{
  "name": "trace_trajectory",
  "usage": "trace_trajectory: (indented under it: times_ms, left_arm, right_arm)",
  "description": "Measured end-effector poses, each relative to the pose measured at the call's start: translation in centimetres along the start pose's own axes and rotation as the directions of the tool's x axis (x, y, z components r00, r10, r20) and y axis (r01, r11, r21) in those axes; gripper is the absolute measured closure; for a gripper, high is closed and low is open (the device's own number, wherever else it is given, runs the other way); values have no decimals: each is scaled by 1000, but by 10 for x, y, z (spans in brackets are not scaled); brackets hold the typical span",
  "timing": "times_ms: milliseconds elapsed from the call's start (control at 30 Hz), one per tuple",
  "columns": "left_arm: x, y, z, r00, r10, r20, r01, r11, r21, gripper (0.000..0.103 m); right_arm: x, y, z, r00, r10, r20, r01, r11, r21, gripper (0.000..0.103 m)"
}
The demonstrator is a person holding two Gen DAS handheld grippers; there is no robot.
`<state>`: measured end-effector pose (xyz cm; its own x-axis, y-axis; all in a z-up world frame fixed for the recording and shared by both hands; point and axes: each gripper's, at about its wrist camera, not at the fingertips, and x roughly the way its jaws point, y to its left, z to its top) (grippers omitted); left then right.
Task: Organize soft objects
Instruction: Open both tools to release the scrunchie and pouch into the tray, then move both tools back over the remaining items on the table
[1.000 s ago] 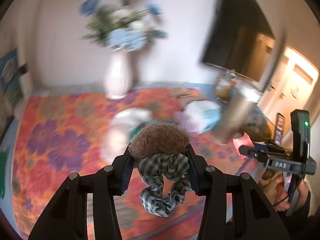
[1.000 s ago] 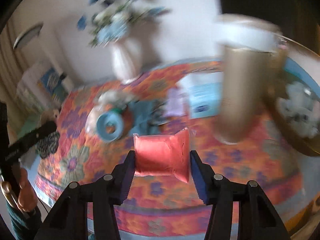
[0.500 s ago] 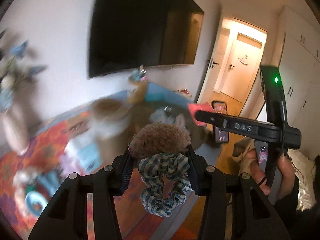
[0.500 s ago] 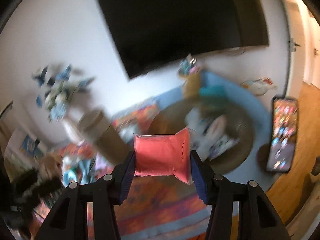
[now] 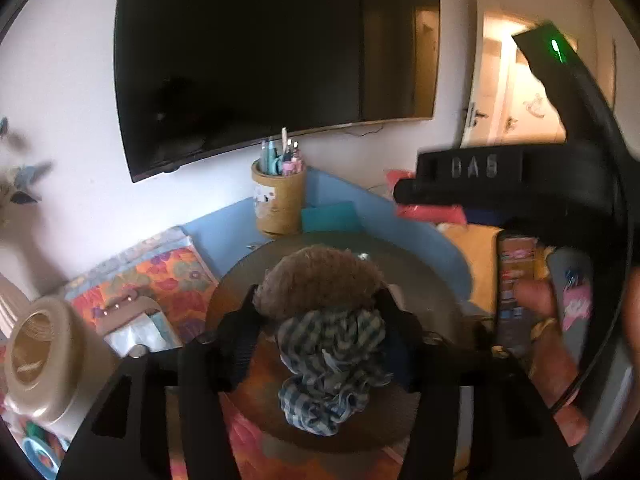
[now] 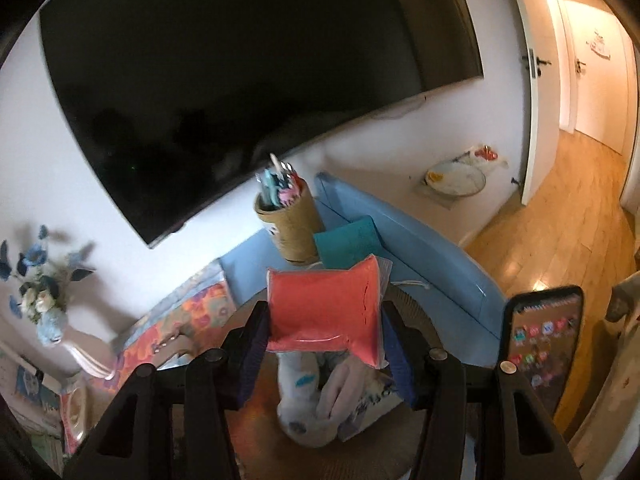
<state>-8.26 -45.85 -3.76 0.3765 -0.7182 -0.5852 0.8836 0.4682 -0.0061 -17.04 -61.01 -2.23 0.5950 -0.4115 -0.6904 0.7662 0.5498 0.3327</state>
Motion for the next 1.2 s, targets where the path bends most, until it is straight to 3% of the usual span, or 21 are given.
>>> trace_trajectory:
  times_ms: [67,233,533,600,700,800,900,1033,1133,1200]
  left_arm:
    - [5,-6,-1,1000,21,8,-21,1000,23,27]
    - [-1,-22,-3,1000,14,21,-15,997,70,24]
    - [-109,-5,-29,992,-57,115,44,992,117,24]
    - [-140,18,-41,992,-42,122,32,996,85,24]
    - [-177,62,-60,995,8,102,-6,1000,-18,24]
    - [-213,118,-80,987,131,91,-119,985,-127,24]
    - [-244,181,-96,970,235,62,-217,952,-214,24]
    - [-275,242,-117,947,321,5,-303,899,-316,24]
    - [-289,277,-136,946,322,-22,-307,876,-372,24]
    - [-290,290,-144,952,303,-46,-297,875,-381,24]
  right_arm:
    - [9,-7,5,1000,9,-1,-9,1000,24,40]
    - [4,-14,1,1000,20,-5,-20,1000,6,40]
    - [-67,3,-39,992,109,62,-107,993,-42,40]
    - [-82,10,-56,981,175,82,-171,984,-47,40]
    - [-107,27,-87,938,332,102,-328,943,-56,40]
    - [-130,55,-114,893,437,104,-426,898,-113,40]
    - [-147,100,-138,854,517,56,-496,842,-212,40]
    - [-156,160,-170,838,545,-27,-522,785,-335,40]
    - [-151,196,-195,827,554,-93,-544,747,-383,40]
    - [-145,216,-211,828,546,-129,-546,732,-409,40]
